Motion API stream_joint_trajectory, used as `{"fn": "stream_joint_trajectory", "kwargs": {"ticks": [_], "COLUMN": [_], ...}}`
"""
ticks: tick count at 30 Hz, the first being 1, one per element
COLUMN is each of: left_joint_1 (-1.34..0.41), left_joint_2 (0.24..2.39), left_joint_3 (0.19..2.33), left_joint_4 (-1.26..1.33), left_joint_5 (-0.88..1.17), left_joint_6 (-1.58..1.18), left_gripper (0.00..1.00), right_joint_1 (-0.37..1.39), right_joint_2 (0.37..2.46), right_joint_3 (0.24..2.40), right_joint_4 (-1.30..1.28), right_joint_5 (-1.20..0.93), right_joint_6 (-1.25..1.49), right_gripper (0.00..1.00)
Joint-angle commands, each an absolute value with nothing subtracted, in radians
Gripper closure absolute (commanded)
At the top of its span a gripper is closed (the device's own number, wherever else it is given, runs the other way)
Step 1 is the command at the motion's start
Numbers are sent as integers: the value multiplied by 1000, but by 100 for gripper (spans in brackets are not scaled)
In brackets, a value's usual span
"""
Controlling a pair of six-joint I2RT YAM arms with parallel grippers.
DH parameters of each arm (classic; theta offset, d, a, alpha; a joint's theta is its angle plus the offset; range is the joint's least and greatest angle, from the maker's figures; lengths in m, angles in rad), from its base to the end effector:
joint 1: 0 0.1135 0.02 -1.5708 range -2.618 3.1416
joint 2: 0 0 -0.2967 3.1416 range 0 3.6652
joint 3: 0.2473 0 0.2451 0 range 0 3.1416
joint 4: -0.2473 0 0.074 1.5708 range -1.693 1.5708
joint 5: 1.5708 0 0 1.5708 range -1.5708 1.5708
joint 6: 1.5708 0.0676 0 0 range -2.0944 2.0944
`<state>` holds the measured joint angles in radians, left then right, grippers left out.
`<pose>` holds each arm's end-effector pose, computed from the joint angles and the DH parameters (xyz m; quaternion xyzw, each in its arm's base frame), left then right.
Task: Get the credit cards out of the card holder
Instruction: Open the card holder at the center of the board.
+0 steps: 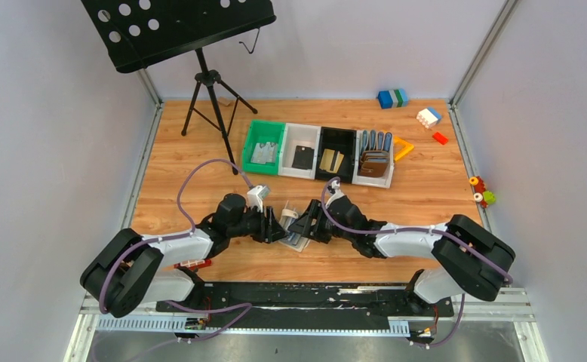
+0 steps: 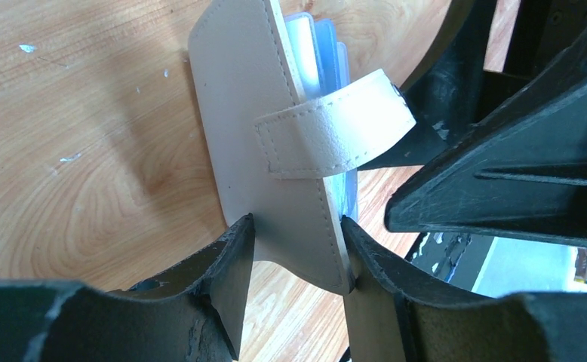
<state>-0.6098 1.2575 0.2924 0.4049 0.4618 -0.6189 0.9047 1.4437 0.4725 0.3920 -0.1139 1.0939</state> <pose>0.1689 -0.1548 0.1631 0.1069 0.8523 -0.4353 0.2696 0.1696 0.2282 0.1682 0.0560 0.8768 0.4266 0.2148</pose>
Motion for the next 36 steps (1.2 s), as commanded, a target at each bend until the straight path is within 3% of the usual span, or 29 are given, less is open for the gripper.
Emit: {"fn": "stream_joint_trajectory", "kwargs": {"ticks": [1, 11, 22, 29, 36], "left_joint_1": [-596, -580, -546, -530, -529], "left_joint_2": [1276, 1273, 1300, 1321, 1316], "left_joint_3": [270, 262, 256, 237, 227], "left_joint_4": [462, 459, 472, 553, 591], "left_joint_5": [477, 483, 503, 553, 592], "left_joint_6": [-639, -634, -634, -666, -687], "left_gripper": [48, 49, 53, 52, 49], "right_joint_1": [908, 900, 900, 900, 899], "right_joint_2": [1390, 1367, 1380, 1409, 1509], "right_joint_3": [482, 459, 465, 494, 616], "right_joint_4": [387, 371, 326, 334, 268], "right_joint_5": [-76, -48, -32, -45, -56], "right_joint_6": [1081, 1094, 1089, 1073, 1036], "right_gripper": [42, 53, 56, 68, 87]}}
